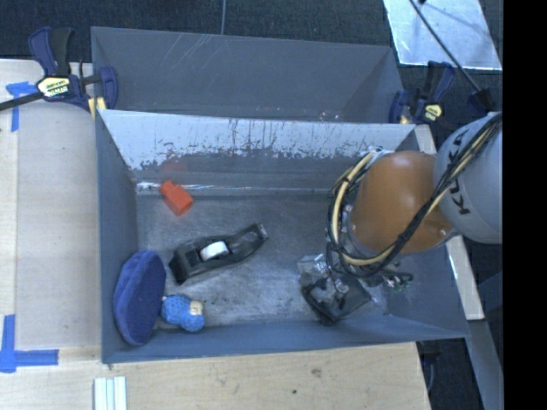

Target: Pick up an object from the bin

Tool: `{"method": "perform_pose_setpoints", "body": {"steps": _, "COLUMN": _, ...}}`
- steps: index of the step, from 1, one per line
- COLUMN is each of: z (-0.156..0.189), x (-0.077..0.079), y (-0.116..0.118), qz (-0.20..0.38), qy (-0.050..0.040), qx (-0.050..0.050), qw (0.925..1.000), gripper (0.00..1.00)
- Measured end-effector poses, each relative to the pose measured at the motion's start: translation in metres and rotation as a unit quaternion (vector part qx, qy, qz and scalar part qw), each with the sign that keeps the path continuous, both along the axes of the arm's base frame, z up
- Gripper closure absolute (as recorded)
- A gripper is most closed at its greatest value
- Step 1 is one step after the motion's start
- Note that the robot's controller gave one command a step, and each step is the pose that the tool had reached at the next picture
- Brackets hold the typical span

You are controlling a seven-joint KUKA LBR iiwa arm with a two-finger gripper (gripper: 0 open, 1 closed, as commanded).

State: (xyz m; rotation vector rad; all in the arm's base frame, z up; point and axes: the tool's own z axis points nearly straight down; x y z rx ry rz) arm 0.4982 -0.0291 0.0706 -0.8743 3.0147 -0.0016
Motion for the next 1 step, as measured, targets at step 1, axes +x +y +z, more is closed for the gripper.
{"method": "perform_pose_setpoints", "body": {"steps": 1, "z": 0.1795, "x": -0.0051, "y": -0.0911, "qz": -0.016, "qy": -0.0046, "qx": -0.002, "qw": 0.9999, "gripper": 1.0}}
